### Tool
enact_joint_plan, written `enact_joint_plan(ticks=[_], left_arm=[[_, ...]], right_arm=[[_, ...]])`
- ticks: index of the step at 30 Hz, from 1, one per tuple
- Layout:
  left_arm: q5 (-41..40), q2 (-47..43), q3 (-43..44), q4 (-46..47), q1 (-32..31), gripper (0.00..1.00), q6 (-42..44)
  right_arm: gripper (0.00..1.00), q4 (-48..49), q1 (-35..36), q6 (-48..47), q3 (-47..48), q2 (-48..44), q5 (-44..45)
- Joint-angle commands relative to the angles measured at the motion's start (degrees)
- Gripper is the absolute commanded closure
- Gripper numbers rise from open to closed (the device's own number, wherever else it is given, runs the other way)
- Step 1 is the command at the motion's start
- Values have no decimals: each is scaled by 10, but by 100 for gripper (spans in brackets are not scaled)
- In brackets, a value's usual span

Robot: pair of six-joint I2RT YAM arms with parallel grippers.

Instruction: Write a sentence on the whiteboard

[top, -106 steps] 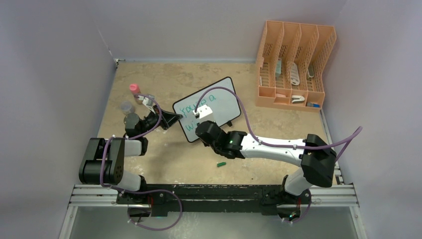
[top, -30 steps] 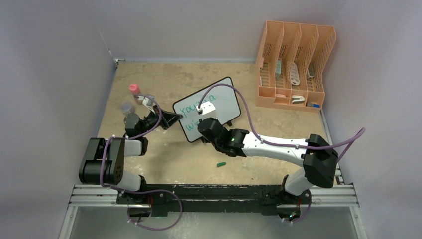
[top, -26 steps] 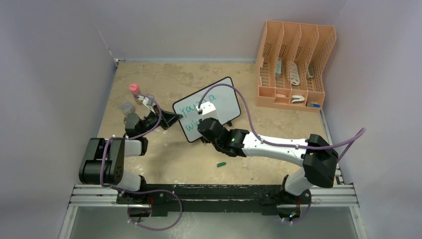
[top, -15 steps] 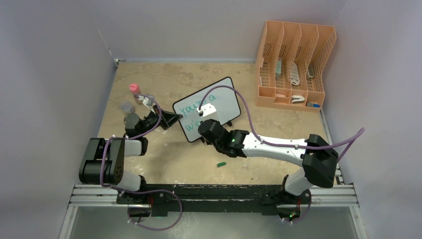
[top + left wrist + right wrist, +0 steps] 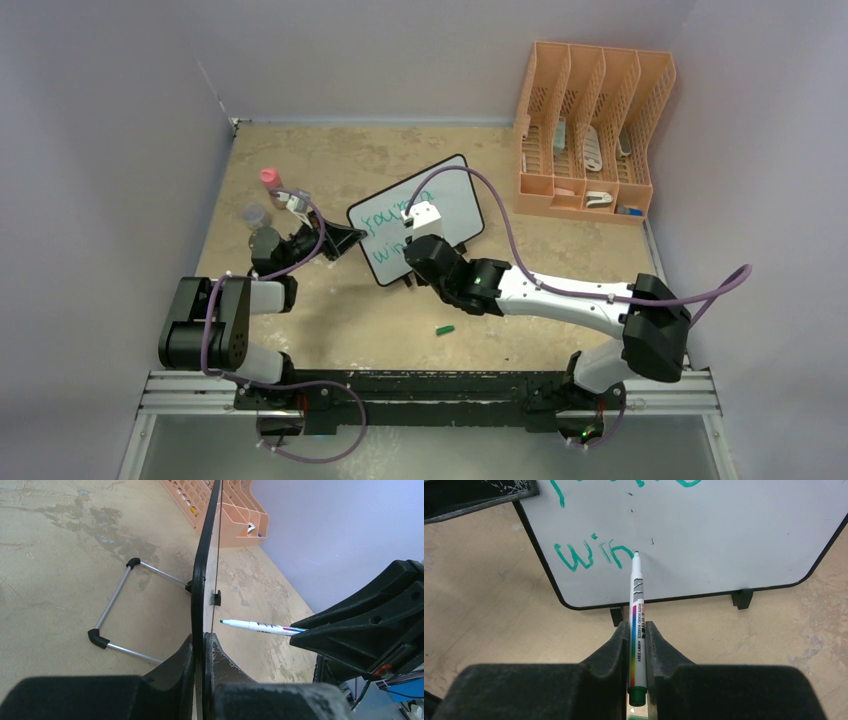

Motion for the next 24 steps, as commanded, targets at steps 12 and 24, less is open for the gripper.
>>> enact_joint_plan(ticks=[12, 24], left_arm=[[5, -11, 14, 13, 3, 100, 21], [5, -9, 15, 13, 3, 100, 21]], right_arm=[[100, 35, -3, -23, 28, 11, 2], [100, 39, -6, -28, 33, 25, 3]])
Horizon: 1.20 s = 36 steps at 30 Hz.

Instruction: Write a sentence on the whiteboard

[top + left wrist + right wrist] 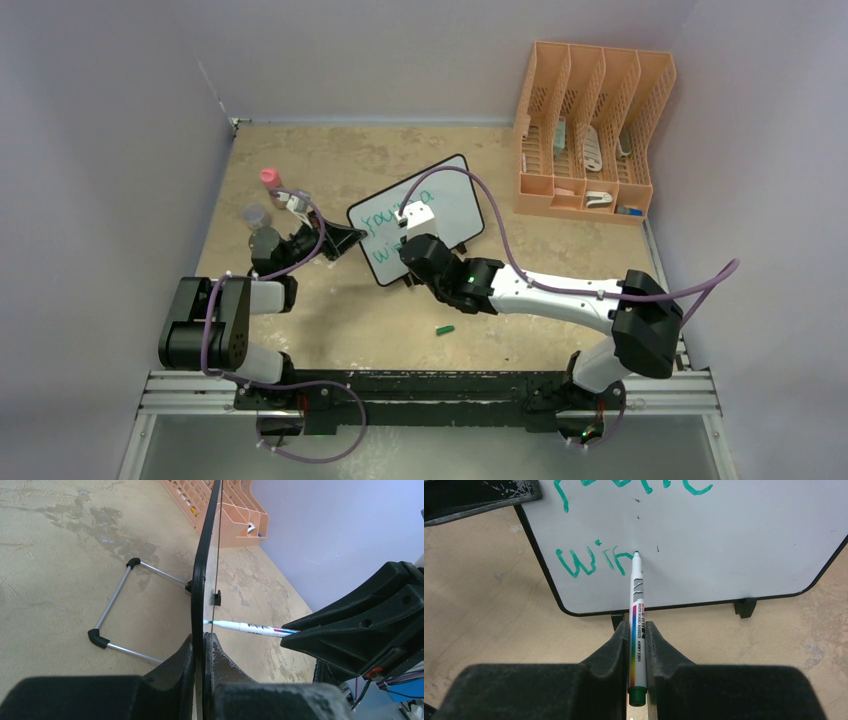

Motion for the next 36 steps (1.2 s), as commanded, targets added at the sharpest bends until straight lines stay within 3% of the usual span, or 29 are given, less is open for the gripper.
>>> enact_joint_plan(ticks=[1, 36], left_arm=[[5, -9, 15, 13, 3, 100, 21], [4, -9, 17, 13, 3, 100, 22]], right_arm=[[100, 17, -4, -7, 24, 3, 5], [100, -11, -6, 24, -19, -21, 1]])
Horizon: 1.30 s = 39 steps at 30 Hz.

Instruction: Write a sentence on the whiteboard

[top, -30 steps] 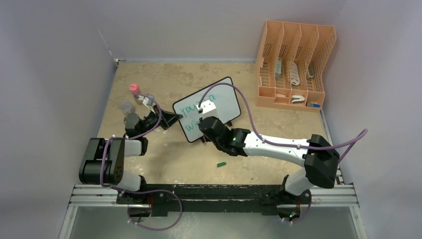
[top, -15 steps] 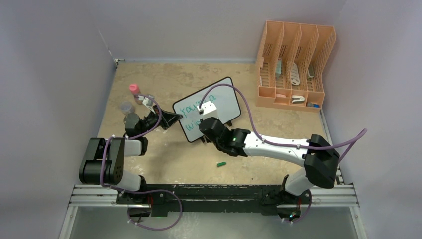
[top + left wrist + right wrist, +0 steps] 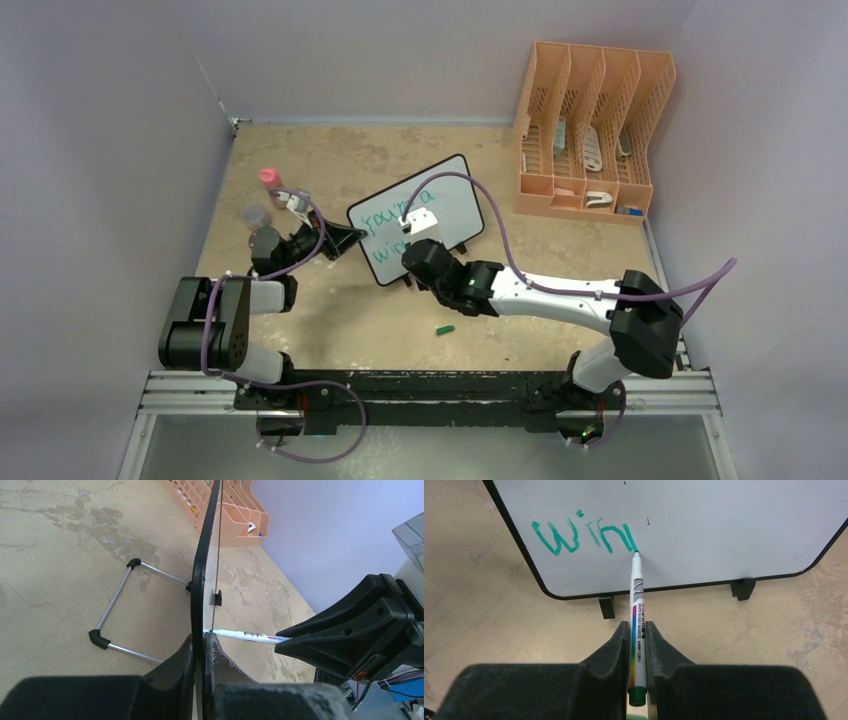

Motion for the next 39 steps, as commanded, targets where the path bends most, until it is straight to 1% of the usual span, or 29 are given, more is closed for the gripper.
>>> enact_joint_plan(ticks=[1, 9, 39], left_arm=[[4, -9, 15, 17, 3, 100, 18], [5, -9, 14, 16, 3, 100, 18], [6, -10, 14, 17, 3, 100, 17]], right_arm=[[100, 13, -4, 4, 3, -26, -2], [100, 29, -4, -11, 18, -40, -9], [100, 47, -7, -24, 31, -3, 7]])
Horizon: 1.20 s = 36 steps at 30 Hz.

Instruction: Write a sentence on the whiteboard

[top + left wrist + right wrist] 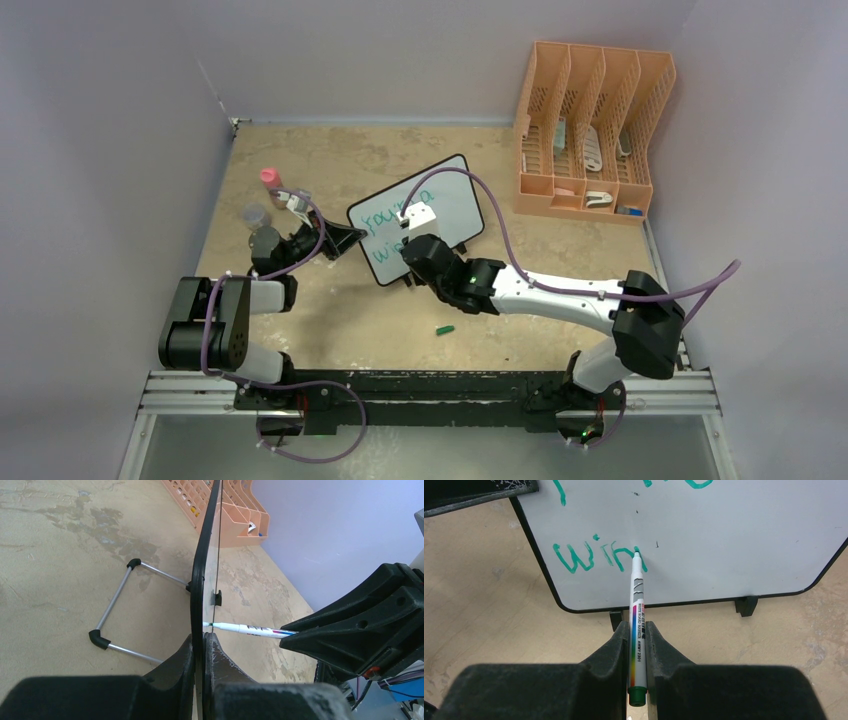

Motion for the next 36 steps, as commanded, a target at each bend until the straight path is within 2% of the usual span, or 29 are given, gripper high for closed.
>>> enact_joint_plan(ticks=[1, 36], left_arm=[[5, -9, 13, 17, 3, 100, 17], [5, -12, 14, 14, 3, 100, 19]], right_arm=[[100, 20, -4, -5, 22, 2, 19], [100, 12, -18, 6, 4, -14, 22]])
